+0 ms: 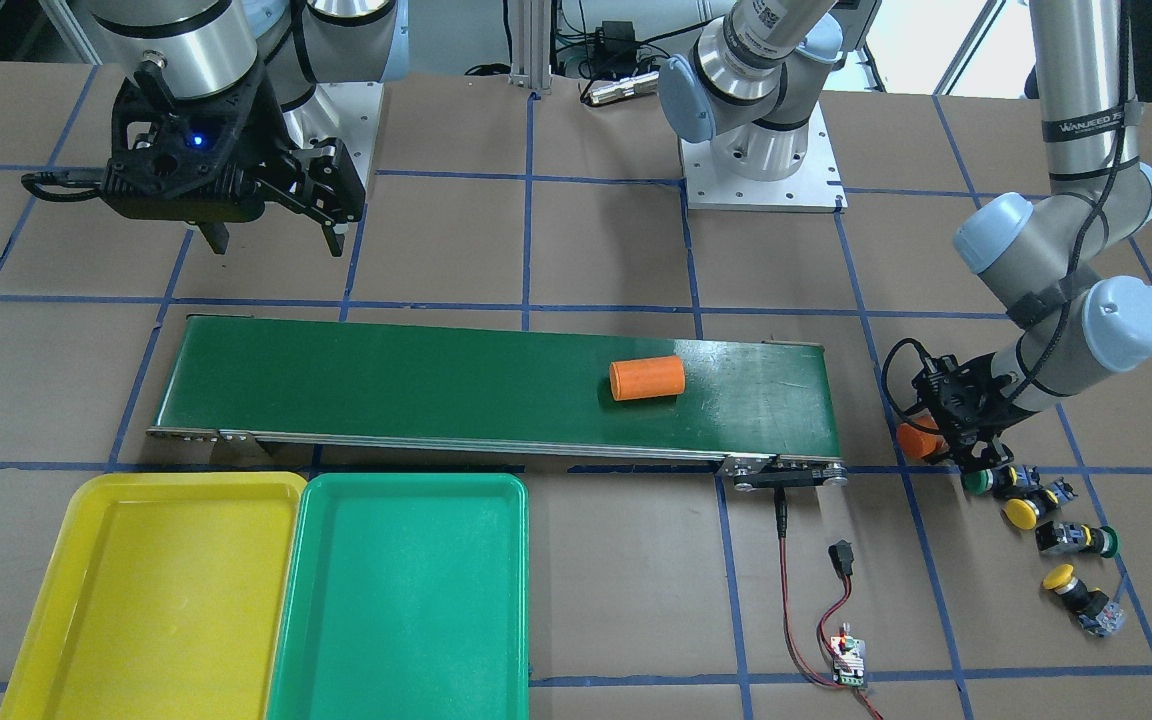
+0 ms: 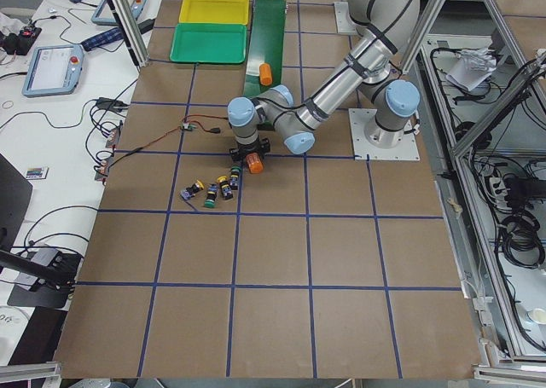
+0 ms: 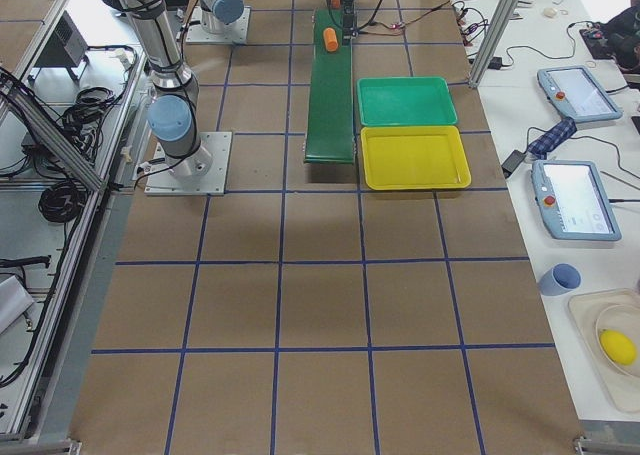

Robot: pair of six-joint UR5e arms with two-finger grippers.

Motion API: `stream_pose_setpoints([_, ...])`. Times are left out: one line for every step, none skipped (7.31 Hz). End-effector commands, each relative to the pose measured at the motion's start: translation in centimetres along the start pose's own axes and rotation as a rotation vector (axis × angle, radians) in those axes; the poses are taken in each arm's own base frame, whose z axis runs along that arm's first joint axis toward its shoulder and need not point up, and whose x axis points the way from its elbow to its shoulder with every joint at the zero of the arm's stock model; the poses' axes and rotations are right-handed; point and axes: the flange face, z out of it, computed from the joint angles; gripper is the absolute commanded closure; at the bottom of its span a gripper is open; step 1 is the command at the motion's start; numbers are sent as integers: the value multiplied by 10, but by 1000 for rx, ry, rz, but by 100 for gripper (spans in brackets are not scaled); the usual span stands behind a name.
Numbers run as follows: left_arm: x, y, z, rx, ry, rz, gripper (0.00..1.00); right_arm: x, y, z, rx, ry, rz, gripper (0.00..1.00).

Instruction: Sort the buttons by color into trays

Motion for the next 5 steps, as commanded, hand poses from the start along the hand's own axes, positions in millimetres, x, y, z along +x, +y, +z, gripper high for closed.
stream_pose_setpoints([7, -3, -15, -10, -2, -10, 100, 0, 0, -1, 1, 0, 0, 0])
stream_pose_setpoints([16, -7, -26, -1, 26, -15, 100, 0, 0, 1, -2, 0, 0, 0])
stream_pose_setpoints([23, -14, -48, -10, 4, -5, 100, 0, 0, 1, -1, -1, 0, 0])
stream_pose_setpoints([34, -25, -71, -14, -10, 4, 100, 0, 0, -1, 2, 0, 0, 0])
stream_pose_setpoints([49, -61, -91, -19, -17, 50, 100, 0, 1, -1, 4, -2, 5, 0])
